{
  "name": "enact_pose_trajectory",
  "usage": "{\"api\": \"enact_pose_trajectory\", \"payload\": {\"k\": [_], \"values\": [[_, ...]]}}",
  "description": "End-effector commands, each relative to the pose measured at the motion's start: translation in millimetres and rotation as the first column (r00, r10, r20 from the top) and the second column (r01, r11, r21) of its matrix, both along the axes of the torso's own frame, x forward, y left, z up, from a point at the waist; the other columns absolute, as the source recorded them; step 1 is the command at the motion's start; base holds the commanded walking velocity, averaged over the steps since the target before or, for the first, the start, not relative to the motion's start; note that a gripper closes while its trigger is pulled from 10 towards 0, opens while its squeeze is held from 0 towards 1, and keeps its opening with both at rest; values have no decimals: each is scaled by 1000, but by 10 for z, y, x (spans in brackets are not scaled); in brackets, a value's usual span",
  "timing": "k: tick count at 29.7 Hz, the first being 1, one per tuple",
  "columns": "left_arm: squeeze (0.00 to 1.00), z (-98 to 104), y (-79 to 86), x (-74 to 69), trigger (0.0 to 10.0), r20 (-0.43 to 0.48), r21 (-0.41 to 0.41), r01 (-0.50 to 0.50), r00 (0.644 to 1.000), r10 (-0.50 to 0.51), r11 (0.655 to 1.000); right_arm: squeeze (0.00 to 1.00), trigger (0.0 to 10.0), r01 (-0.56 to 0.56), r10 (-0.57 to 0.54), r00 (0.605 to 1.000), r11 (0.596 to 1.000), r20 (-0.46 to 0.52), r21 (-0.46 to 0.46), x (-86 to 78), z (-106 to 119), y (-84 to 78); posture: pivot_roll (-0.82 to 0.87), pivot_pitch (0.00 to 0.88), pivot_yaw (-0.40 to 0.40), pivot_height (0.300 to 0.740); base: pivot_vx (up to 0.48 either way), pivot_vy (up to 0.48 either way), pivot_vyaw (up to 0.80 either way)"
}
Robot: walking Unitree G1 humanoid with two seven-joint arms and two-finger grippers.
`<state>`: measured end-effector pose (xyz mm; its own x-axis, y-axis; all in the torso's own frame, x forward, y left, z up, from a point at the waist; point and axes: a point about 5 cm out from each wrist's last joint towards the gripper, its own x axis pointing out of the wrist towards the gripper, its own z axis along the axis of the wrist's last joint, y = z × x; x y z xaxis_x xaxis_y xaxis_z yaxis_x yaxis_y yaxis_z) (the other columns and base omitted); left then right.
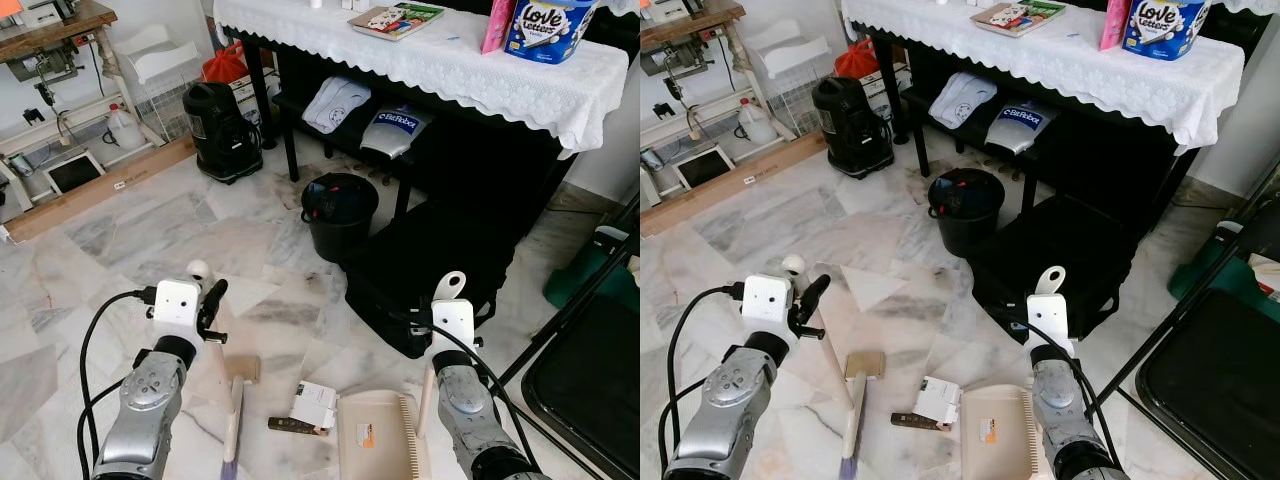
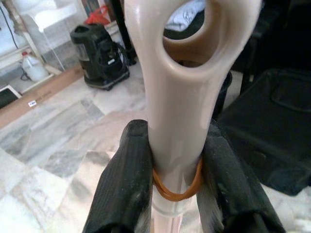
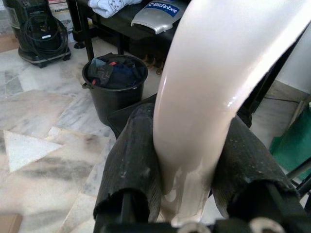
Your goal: Sweep floor
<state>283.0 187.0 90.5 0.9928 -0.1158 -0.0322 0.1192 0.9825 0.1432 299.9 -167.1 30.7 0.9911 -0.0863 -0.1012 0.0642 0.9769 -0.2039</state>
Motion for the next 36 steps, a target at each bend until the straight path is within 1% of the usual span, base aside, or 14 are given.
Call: {"api": "enact_pose_trajectory", "payload": {"k": [1,8,12,14,22,24,26,28,29,30,32,34,35,36], "values": [[0,-20,5,-20,10000,12,38,7,1000,-7,999,0,10000,-2,2,998,1000,-67,-2,-70,-120,16,124,120,82,740,0,0,0],[0,-154,-29,3,10000,-17,-24,-14,1000,14,1000,0,10000,1,-2,998,1000,-56,-3,-73,-110,1,115,119,77,740,0,0,0],[0,-220,-13,35,10000,-43,-162,-41,998,34,986,0,10000,1,-2,998,1000,-57,-6,-84,-118,-10,108,116,76,740,0,0,0],[0,-220,-13,35,10000,-43,-162,-41,998,34,986,0,10000,1,-2,998,1000,-57,-6,-84,-118,-10,108,116,76,740,0,0,0],[0,-190,8,51,10000,-42,-233,-9,999,-1,973,0,10000,-1,0,998,1000,-59,-7,-87,-121,-12,108,112,75,740,0,0,0],[0,-155,-1,48,10000,-43,-256,35,998,-48,966,0,10000,-1,1,998,1000,-59,-7,-84,-119,-9,109,107,74,740,0,0,0],[0,-155,-1,48,10000,-43,-256,35,998,-48,966,0,10000,-1,1,998,1000,-59,-7,-84,-119,-9,109,107,74,740,0,0,0],[0,-127,-17,41,10000,-46,-277,78,994,-94,958,0,10000,-2,2,998,1000,-59,-6,-81,-117,-6,109,107,74,740,0,0,0],[0,-103,-36,38,10000,-51,-300,129,987,-151,945,0,10000,-4,3,998,1000,-59,-6,-76,-115,-2,114,105,74,740,0,0,0],[0,-103,-36,38,10000,-51,-300,129,987,-151,945,0,10000,-4,3,998,1000,-59,-6,-76,-115,-2,114,105,74,740,0,0,0],[0,-43,-68,31,10000,-57,-355,219,965,-255,909,0,10000,-6,6,998,1000,-59,-5,-64,-108,9,117,103,75,740,0,0,0],[0,-43,-68,31,10000,-57,-355,219,965,-255,909,0,10000,-6,6,998,1000,-59,-5,-64,-108,9,117,103,75,740,0,0,0],[0,-13,-90,29,10000,-59,-384,251,954,-295,888,0,10000,-8,8,998,1000,-60,-4,-59,-106,18,119,102,75,740,0,0,0],[0,-13,-90,29,10000,-59,-384,251,954,-295,888,0,10000,-8,8,998,1000,-60,-4,-59,-106,18,119,102,75,740,0,0,0]]}}
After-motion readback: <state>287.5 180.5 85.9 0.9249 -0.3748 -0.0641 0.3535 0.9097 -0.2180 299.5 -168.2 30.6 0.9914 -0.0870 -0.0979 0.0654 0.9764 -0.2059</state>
